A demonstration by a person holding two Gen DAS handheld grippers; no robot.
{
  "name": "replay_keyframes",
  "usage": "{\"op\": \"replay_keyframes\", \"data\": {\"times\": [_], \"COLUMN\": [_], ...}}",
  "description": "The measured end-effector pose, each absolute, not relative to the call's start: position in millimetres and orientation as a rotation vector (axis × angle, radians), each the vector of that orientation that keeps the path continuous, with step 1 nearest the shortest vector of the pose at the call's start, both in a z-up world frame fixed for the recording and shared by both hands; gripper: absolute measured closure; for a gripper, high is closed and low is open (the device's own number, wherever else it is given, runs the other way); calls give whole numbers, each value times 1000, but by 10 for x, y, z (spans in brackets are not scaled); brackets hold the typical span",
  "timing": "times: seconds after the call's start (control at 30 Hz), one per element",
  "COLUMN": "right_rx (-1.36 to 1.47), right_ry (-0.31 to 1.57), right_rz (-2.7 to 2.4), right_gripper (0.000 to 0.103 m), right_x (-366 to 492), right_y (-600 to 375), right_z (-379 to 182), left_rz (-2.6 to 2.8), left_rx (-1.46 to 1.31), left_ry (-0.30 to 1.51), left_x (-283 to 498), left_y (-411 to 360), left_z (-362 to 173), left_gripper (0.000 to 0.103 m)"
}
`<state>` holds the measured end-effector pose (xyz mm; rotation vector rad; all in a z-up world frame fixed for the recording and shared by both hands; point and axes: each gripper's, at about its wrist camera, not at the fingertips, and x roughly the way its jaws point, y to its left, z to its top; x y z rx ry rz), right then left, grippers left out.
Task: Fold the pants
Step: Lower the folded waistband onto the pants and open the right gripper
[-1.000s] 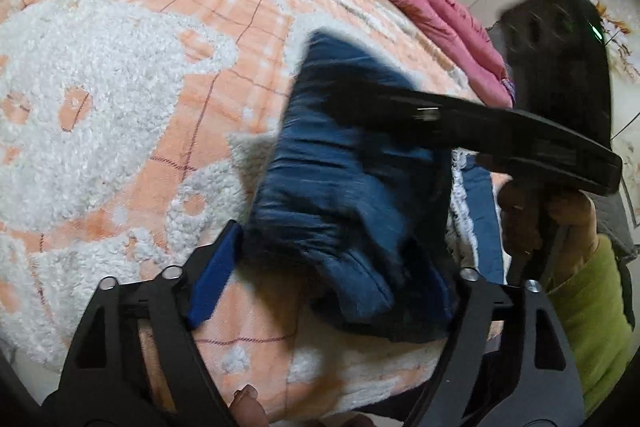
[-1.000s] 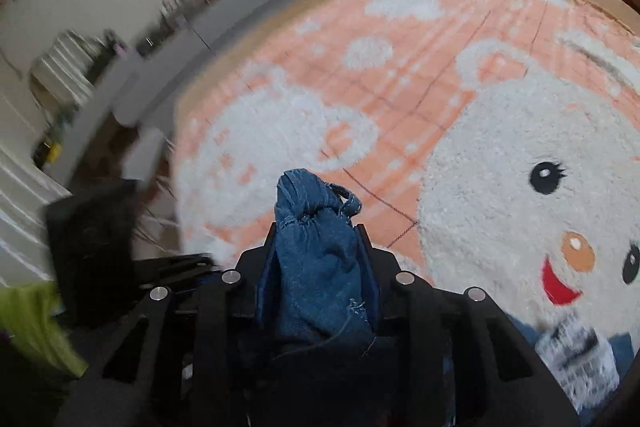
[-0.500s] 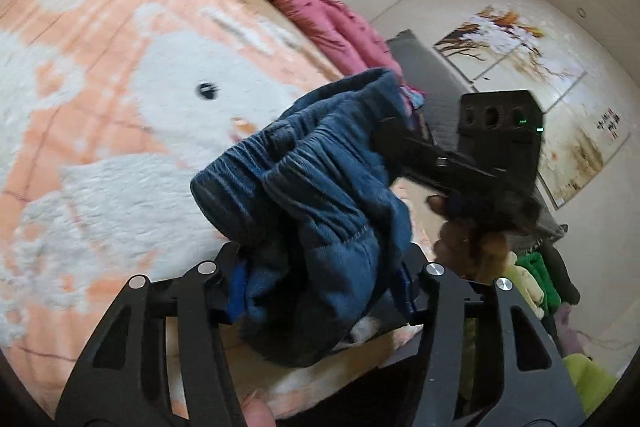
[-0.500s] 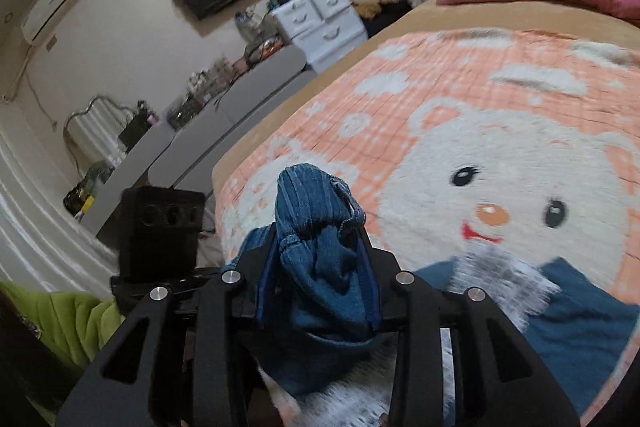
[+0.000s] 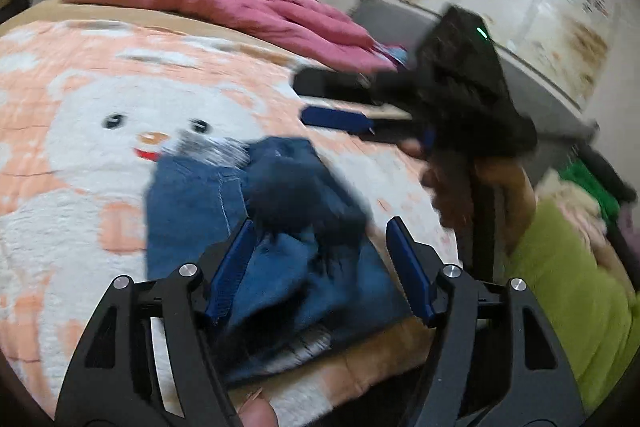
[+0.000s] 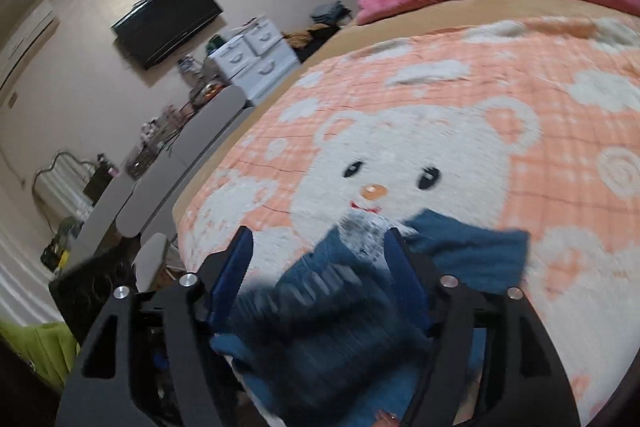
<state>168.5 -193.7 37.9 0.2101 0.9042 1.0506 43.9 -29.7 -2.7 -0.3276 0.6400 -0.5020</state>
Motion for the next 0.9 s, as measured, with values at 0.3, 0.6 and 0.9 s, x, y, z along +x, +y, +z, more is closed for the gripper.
{"op": "replay_keyframes", "data": {"times": [0.3,0.6,0.9], "right_rx": [154,-98,-204], "right_ry": [993,1069,1058], "right_rz": [830,841,857], "right_gripper": [34,34,35], "right_x": [1568,1364,1237], "right_y": [-2297,-2037,-2241], "right_z": [134,-103,-139], "left_rz": [-395,-318,-321], "left_rx": [-326,-98,-44], "left_ry": [585,729,746], "left_x": [507,607,491], "left_y": [14,-273,-380], "left_z": [-26,-291,-305], "left_gripper": [44,64,64]}}
